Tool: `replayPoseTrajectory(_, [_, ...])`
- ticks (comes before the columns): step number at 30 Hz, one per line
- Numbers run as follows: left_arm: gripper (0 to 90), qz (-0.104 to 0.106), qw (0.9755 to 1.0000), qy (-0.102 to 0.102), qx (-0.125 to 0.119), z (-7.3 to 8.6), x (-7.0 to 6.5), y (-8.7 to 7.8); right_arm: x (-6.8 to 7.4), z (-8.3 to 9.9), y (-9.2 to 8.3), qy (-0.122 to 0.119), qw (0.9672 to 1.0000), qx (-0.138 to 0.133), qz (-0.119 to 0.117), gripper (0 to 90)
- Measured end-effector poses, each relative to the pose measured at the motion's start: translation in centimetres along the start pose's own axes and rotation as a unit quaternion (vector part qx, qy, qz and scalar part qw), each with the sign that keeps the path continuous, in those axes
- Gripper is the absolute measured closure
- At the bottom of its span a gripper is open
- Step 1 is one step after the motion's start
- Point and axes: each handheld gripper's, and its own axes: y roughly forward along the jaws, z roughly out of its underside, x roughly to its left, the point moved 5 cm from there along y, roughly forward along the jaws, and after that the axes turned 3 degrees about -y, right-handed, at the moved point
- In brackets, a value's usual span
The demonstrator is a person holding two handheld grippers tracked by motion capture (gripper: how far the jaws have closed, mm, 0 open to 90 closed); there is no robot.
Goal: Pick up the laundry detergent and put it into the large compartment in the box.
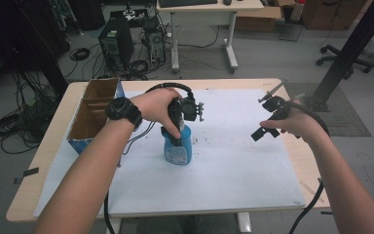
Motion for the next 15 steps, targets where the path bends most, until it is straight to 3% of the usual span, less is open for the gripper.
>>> replayPoseTrajectory(15, [15.8, -0.006, 0.9998, 0.002, 0.017, 0.06, 0.05, 1.03, -0.14, 0.17, 0.37, 0.002, 1.0000, 0.002, -0.002, 15.9])
